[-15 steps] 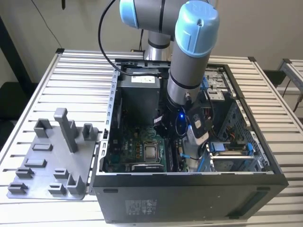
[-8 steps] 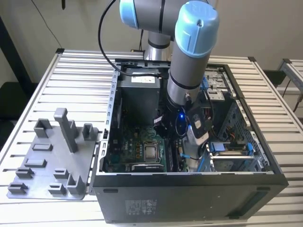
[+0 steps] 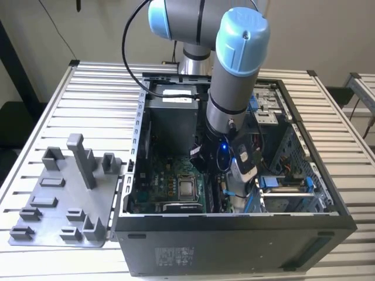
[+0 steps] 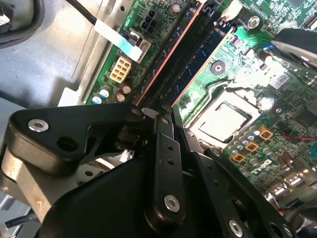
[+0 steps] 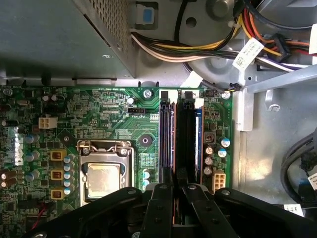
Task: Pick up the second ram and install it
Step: 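Insert the second ram into the second slot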
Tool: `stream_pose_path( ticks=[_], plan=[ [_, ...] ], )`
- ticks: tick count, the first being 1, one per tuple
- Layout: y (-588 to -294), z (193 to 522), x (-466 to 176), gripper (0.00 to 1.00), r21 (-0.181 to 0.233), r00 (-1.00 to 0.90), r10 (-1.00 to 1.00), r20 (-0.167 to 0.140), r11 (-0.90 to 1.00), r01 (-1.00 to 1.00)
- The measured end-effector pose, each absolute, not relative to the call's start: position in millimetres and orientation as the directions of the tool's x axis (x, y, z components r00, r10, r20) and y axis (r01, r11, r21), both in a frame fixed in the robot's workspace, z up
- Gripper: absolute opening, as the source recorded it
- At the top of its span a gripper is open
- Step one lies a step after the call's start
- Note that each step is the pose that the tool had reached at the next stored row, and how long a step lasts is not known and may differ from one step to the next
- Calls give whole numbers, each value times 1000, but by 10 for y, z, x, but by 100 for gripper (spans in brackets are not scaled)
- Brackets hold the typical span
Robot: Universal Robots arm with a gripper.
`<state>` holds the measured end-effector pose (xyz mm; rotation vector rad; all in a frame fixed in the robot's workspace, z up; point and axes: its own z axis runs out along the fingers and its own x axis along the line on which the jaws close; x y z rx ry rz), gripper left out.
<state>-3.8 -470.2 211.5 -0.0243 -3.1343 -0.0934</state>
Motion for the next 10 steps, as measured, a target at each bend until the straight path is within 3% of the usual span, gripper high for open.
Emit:
stream_pose_path(
  ticks=[5,7,8,10],
  plan=[
    [-4701,2109,-37,14,61,-1000,15,6,998,16],
    [-4700,2106,-37,16,61,-1000,15,6,998,16],
    [-4700,2106,-37,22,60,-1000,15,6,998,16],
    [-4702,2110,-37,22,60,-1000,15,6,998,16]
  ],
)
